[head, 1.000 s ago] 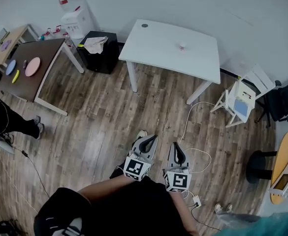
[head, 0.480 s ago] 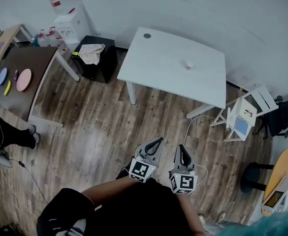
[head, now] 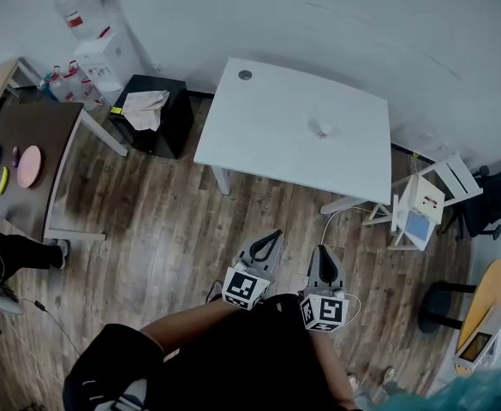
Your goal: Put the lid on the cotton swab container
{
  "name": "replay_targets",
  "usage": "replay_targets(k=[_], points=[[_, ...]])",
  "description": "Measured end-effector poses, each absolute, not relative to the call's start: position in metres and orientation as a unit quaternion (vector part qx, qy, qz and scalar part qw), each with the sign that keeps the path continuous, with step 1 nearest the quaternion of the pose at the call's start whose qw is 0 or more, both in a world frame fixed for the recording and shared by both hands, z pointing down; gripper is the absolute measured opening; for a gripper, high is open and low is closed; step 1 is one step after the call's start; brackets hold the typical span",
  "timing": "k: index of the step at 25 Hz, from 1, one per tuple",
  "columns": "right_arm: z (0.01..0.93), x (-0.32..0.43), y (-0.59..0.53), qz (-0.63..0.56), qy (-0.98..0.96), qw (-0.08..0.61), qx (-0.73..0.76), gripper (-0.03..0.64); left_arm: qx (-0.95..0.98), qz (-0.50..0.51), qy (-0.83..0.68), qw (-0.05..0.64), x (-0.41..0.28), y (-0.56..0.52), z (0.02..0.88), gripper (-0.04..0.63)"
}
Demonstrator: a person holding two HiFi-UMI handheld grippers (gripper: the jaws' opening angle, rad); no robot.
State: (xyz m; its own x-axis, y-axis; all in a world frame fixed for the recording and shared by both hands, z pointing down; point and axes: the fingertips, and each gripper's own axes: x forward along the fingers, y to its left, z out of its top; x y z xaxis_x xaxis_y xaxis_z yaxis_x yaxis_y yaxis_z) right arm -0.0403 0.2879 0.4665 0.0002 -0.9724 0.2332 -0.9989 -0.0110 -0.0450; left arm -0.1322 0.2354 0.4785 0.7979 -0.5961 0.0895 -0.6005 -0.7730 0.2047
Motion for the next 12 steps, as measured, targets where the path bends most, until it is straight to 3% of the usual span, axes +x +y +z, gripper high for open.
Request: replay_targets(k=[12], points=[[0.469, -0.006, 0.216, 0.090, -0.703, 0.051, 0.704, 0.034, 0.935, 0.000, -0.333, 0.125, -0.125, 0.179, 0.488, 0.014]])
